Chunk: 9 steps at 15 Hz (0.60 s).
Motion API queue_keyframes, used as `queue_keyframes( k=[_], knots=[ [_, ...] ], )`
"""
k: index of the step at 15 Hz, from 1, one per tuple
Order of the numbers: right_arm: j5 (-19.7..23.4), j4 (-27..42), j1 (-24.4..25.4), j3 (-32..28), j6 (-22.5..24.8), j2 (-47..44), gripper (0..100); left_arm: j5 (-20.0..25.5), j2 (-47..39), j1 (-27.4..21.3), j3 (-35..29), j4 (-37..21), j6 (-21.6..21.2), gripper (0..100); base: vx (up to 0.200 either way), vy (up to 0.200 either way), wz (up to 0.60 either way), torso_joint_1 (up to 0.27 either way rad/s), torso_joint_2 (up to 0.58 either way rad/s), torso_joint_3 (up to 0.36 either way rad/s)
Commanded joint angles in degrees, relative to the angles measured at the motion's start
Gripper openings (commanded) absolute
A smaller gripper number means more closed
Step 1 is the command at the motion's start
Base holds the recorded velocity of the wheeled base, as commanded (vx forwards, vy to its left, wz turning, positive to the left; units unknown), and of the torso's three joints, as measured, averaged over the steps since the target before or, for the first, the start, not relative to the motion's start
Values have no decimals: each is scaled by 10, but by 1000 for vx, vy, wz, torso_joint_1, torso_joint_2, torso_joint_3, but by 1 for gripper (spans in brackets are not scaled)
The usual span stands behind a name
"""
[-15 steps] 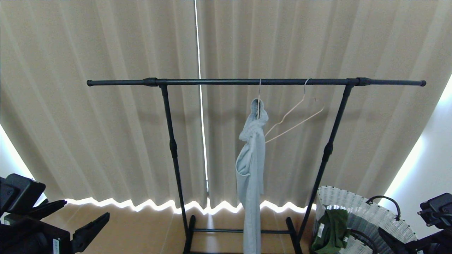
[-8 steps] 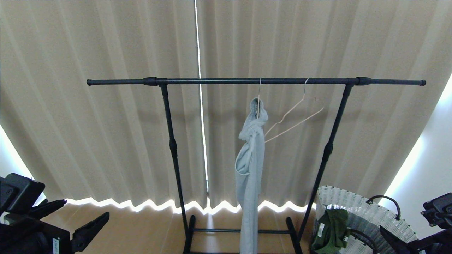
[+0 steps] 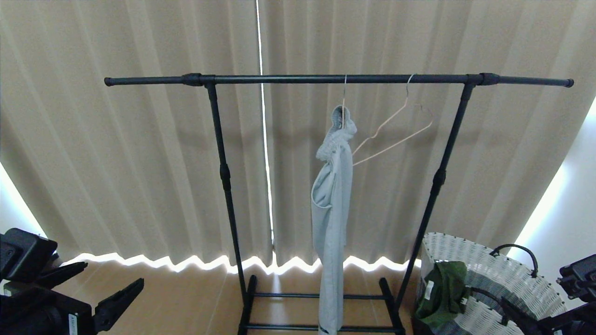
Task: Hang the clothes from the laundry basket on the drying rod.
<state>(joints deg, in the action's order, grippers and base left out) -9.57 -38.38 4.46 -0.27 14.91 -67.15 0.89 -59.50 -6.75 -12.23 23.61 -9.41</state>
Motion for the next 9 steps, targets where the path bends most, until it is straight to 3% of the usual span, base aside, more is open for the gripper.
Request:
queue_keyframes(
  k=[1, 9],
  knots=[
    [0, 0, 0, 1, 0, 0, 100, 0, 0, 0, 1, 0, -1, 100, 0, 0, 0, -193, 491, 305],
    [5, -3, 1, -3, -2, -1, 100, 0, 7, -1, -1, 3, -1, 100, 0, 0, 0, -165, 474, 304]
  ],
)
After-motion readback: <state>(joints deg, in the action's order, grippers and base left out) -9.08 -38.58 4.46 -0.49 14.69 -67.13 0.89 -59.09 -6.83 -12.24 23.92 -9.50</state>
